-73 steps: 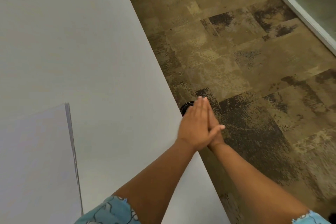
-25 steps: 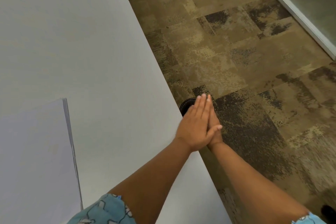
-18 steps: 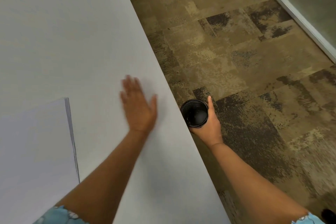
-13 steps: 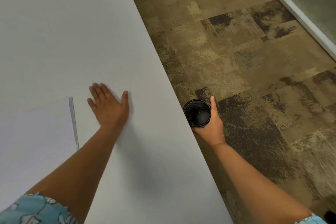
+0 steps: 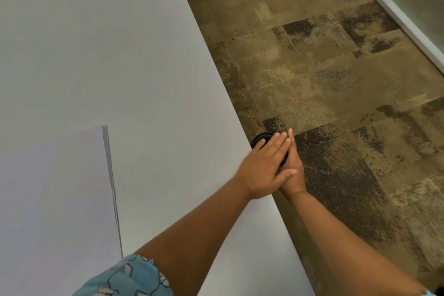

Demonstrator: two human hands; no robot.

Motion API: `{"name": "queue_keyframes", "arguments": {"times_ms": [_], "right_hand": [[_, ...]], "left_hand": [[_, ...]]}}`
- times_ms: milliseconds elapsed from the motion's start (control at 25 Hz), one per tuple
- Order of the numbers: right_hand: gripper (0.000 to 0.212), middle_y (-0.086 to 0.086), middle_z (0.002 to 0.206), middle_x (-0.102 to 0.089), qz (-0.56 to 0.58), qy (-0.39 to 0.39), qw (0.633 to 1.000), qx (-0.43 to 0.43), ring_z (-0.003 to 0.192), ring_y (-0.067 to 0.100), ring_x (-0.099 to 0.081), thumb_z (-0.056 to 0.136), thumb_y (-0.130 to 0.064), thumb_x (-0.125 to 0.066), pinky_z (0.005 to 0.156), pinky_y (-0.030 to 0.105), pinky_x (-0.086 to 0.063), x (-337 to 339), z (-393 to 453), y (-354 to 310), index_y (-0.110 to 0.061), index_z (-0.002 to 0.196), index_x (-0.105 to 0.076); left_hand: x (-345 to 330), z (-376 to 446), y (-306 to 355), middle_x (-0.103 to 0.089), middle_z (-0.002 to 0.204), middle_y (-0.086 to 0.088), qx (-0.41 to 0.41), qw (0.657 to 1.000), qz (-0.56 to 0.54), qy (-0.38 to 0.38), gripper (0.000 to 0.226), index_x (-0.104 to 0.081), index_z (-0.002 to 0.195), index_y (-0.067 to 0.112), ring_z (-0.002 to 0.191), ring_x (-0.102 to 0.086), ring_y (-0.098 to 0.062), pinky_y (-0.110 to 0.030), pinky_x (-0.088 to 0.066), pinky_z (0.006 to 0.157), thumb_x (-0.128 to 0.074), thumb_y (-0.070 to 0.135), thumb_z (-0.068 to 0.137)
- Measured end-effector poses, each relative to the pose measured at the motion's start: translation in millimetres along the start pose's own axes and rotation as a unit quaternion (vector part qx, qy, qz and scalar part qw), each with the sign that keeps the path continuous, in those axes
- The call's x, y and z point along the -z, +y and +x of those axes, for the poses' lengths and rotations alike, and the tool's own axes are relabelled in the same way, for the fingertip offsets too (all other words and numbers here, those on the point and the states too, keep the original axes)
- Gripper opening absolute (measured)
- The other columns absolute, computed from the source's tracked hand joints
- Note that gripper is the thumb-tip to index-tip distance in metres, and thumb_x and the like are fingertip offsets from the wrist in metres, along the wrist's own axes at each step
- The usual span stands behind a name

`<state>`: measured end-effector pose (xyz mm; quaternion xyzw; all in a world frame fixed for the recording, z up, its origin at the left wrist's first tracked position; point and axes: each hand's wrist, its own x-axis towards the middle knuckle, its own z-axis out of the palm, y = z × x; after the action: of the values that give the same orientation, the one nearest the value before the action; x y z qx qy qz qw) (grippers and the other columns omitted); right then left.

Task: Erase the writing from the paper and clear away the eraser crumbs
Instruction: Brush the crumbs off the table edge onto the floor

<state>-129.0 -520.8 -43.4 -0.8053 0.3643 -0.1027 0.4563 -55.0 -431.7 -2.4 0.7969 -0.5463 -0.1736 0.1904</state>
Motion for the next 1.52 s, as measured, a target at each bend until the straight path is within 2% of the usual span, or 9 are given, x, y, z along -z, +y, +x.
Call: {"name": "queue_keyframes", "arguments": {"times_ms": [120, 240, 440, 600, 800, 960, 1120, 1400, 1520], "right_hand": [[0.103, 0.006, 0.136, -0.048, -0.026, -0.004, 0.999, -0.019, 0.120, 0.028, -0.049, 0.068, -0.036, -0.073, 0.094, 0.036, -0.042, 1.6, -0.1, -0.9, -0.040, 0.141, -0.001], [0.121, 0.006, 0.139, -0.046, -0.041, 0.000, 0.998, -0.039, 0.124, 0.028, -0.044, 0.050, -0.046, -0.084, 0.097, 0.042, -0.039, 1.8, -1.8, -3.7, -0.049, 0.137, 0.000], [0.122, 0.006, 0.139, -0.045, -0.039, 0.004, 0.998, -0.044, 0.124, 0.029, -0.044, 0.046, -0.053, -0.082, 0.097, 0.043, -0.039, 1.5, -2.7, -2.2, -0.053, 0.135, 0.002], [0.122, 0.004, 0.138, -0.046, -0.036, 0.009, 0.999, -0.035, 0.124, 0.027, -0.044, 0.045, -0.054, -0.081, 0.097, 0.041, -0.038, 1.4, -5.4, -2.0, -0.050, 0.137, 0.000], [0.109, 0.010, 0.139, -0.044, -0.102, 0.006, 0.995, -0.021, 0.124, 0.030, -0.043, 0.062, -0.034, -0.076, 0.098, 0.043, -0.037, 6.2, -12.3, 4.8, -0.042, 0.140, 0.000], [0.065, 0.015, 0.145, -0.034, -0.145, 0.031, 0.989, 0.010, 0.129, 0.029, -0.037, 0.090, -0.028, -0.041, 0.105, 0.040, -0.033, 6.9, -16.4, 11.6, -0.027, 0.143, -0.003], [0.116, 0.011, 0.143, -0.037, -0.007, 0.147, 0.988, -0.046, 0.129, 0.027, -0.037, 0.056, -0.030, -0.084, 0.104, 0.040, -0.031, 24.3, -8.7, -8.5, -0.037, 0.141, -0.005], [0.121, 0.002, 0.146, -0.032, 0.138, 0.206, 0.966, 0.069, 0.131, 0.013, -0.034, 0.053, -0.029, -0.086, 0.107, 0.033, -0.035, 6.1, 10.5, -98.6, -0.032, 0.142, -0.005], [0.119, -0.019, 0.134, -0.034, 0.172, 0.156, 0.965, 0.120, 0.120, -0.008, -0.035, 0.053, -0.021, -0.087, 0.096, 0.006, -0.033, -31.9, 19.5, -143.0, -0.021, 0.143, -0.009]], "left_hand": [[25.1, -18.0, -11.4, -0.013, 0.154, -0.006, 0.043, 0.985, -0.093, 0.138, 0.065, -0.017, 0.145, 0.009, 0.142, 0.001, -0.014, -0.034, -0.001, 0.116, -0.040, 0.039, 0.092], [45.8, -62.1, -63.4, -0.004, 0.154, -0.009, 0.272, 0.922, -0.023, 0.276, 0.069, -0.008, 0.145, 0.006, 0.142, 0.003, -0.021, -0.036, 0.004, 0.115, -0.037, 0.038, 0.091], [36.5, -135.3, -103.5, 0.001, 0.154, -0.023, 0.557, 0.792, -0.020, 0.249, 0.088, 0.000, 0.144, -0.004, 0.143, 0.006, -0.031, -0.041, 0.000, 0.116, -0.024, 0.058, 0.087], [8.3, -117.4, -55.2, -0.016, 0.149, -0.031, 0.467, 0.868, 0.034, 0.162, 0.089, -0.016, 0.141, -0.010, 0.140, -0.013, -0.041, -0.049, -0.008, 0.114, -0.021, 0.059, 0.085], [-12.8, -49.5, 12.7, -0.001, 0.155, -0.015, 0.176, 0.981, -0.037, 0.067, 0.077, -0.006, 0.146, 0.003, 0.143, 0.007, -0.025, -0.043, 0.008, 0.116, -0.033, 0.051, 0.092], [-4.7, -42.6, 44.6, -0.008, 0.157, -0.006, 0.018, 0.986, -0.159, 0.053, 0.065, -0.012, 0.147, 0.010, 0.142, 0.007, -0.008, -0.029, 0.004, 0.117, -0.036, 0.040, 0.094], [12.9, -77.0, 11.4, -0.012, 0.154, -0.002, 0.058, 0.971, -0.161, 0.166, 0.059, -0.020, 0.145, 0.011, 0.143, -0.003, -0.012, -0.024, 0.003, 0.116, -0.043, 0.030, 0.094], [64.8, -175.9, -93.3, -0.017, 0.151, -0.004, 0.299, 0.902, -0.077, 0.302, 0.057, -0.025, 0.143, 0.007, 0.143, -0.011, -0.019, -0.031, -0.004, 0.117, -0.039, 0.029, 0.092], [73.5, -217.6, -109.5, -0.010, 0.153, 0.005, 0.365, 0.874, -0.080, 0.310, 0.060, -0.017, 0.146, 0.014, 0.142, -0.002, -0.006, -0.020, 0.005, 0.115, -0.030, 0.038, 0.092]]}}
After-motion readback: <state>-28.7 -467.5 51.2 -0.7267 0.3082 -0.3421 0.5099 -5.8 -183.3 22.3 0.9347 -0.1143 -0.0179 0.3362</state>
